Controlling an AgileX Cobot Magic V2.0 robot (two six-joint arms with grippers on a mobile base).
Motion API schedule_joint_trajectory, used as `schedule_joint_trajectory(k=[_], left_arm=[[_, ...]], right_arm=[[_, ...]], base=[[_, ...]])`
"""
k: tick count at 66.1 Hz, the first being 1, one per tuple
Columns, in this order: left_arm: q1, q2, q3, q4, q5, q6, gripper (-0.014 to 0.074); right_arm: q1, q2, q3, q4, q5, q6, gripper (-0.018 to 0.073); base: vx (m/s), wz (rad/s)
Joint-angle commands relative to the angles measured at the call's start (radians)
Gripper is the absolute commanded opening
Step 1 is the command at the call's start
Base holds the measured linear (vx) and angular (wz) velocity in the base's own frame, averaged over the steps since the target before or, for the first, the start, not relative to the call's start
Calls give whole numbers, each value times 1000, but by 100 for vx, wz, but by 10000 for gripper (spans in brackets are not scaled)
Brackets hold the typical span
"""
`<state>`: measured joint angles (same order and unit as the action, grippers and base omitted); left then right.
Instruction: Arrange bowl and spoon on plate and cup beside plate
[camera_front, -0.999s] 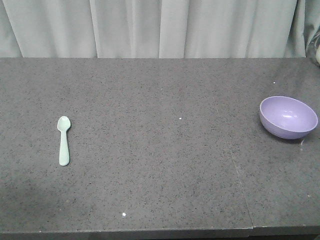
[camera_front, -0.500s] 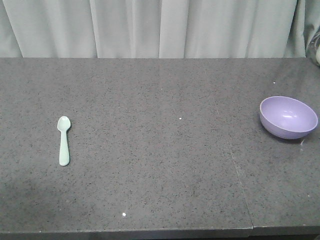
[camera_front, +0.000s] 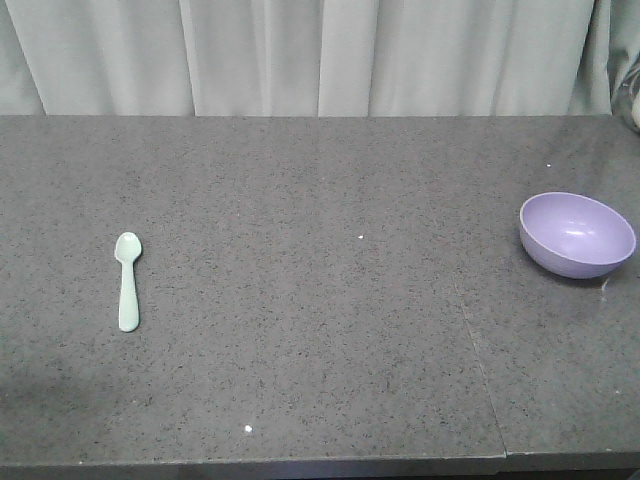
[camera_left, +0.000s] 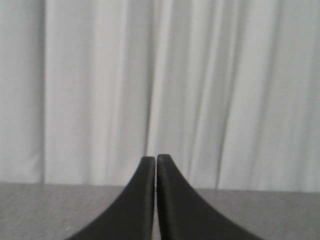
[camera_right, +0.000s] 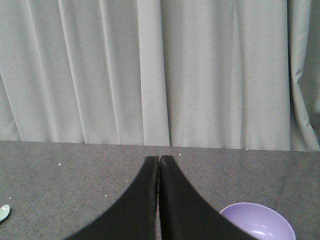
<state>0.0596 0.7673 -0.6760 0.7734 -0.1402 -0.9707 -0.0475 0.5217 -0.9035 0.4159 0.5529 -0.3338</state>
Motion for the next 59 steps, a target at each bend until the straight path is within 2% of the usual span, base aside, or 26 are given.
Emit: schedule_joint_trajectory(k=[1,5,12,17,23,29,41,46,51,59], left_arm=[[-2,-9,-37,-83,75,145,-6],[-2,-9,-48,-85,140,182,-6],[-2,-9,-66,-92,251,182,-6],[-7,-8,-74,-127,328,187,-4],[-42,-8,-83,-183,414,265,-2],[-89,-8,-99,-346,475,405,1],[-171,20,-152,-731,520,782,15],[-181,49,-187,-827,538,894,34],[-181,85,-234,-885,586,941,70],[-181,155,-325,-918,705,943,163]], right_arm=[[-4,13,-29,12,-65,-8,-2],[-4,13,-29,12,-65,-8,-2],[-4,13,-29,12,-65,-8,-2],[-4,13,-29,12,-65,-8,-2],[-4,13,-29,12,-65,-8,-2],[-4,13,-29,12,-64,-8,-2],[-4,13,-29,12,-64,-8,-2],[-4,13,-29,12,-64,-8,-2],[-4,13,-29,12,-64,-8,-2],[-4,13,-29,12,-64,-8,-2]], base=[[0,0],[0,0],[0,0],[0,0],[0,0],[0,0],[0,0],[0,0],[0,0],[0,0]])
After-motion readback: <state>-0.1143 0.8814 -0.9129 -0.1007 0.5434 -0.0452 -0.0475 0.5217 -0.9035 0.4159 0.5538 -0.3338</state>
